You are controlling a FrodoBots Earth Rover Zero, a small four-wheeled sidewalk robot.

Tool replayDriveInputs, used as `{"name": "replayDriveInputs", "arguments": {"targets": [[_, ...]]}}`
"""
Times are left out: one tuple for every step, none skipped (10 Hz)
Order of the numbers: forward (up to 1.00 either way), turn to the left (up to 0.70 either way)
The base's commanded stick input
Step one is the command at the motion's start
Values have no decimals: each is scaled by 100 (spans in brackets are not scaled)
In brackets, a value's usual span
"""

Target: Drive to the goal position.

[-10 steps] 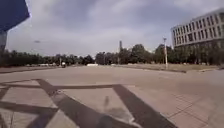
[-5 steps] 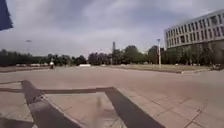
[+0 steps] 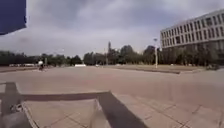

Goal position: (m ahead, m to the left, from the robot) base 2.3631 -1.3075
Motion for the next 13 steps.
{"name": "replayDriveInputs", "arguments": {"targets": [[100,0],[100,0],[100,0],[100,0],[100,0],[100,0],[100,-27],[100,-40],[100,-40],[100,-40],[100,-40],[100,-40],[100,-40]]}}
